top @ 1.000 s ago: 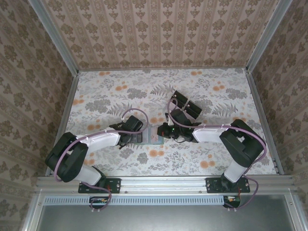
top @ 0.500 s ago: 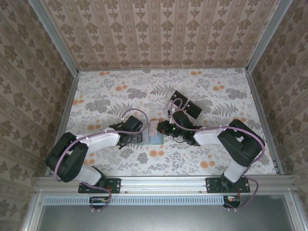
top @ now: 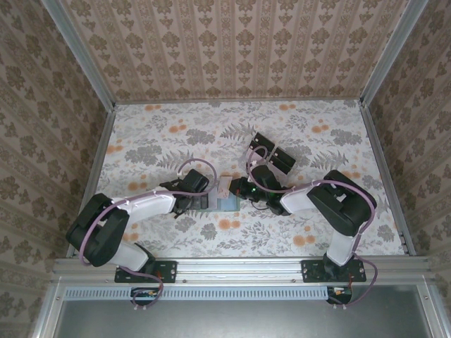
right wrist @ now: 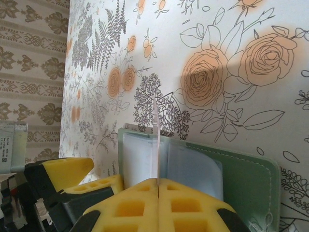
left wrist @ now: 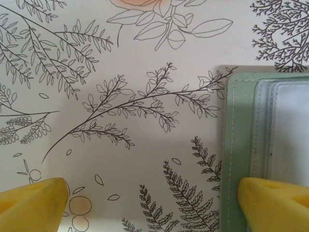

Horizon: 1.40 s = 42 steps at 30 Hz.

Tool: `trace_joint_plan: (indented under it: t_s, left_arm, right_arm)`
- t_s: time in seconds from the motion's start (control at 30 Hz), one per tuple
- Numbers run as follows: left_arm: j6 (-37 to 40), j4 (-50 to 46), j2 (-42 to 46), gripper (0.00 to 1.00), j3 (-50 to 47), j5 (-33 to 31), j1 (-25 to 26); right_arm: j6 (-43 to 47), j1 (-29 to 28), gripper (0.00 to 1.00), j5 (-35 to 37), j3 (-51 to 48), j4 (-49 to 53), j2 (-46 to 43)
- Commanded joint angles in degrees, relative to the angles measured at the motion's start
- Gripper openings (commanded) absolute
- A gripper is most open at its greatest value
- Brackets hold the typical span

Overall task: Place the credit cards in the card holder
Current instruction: Move the card holder to the center of the table, then insert the credit card into the card slot.

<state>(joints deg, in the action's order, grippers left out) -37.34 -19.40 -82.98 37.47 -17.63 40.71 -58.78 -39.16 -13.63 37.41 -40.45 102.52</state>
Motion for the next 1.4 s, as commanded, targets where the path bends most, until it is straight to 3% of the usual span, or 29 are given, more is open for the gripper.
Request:
trace_joint_plan:
  t_s: [0.0,0.77,1.37]
  left_arm:
    - [-0.1,-1.5,-0.9,1.00,-1.1,-0.2,-0.8]
    - [0.1,-1.6,-1.2,1.00,-0.7,0.0,-0.7]
    - [0.4,-1.6,-1.5,1.00,-0.4,0.1,-0.7]
  right_arm:
    - [-0.5,0.0,0.00,0.8,-1.1,-2.7,1.4]
    - [-1.0,-2.3,0.00,-3.4,-5.0,-6.2,3.3]
    - [-1.5,-2.5,0.00,-8.4,-3.4,-3.3,5.8]
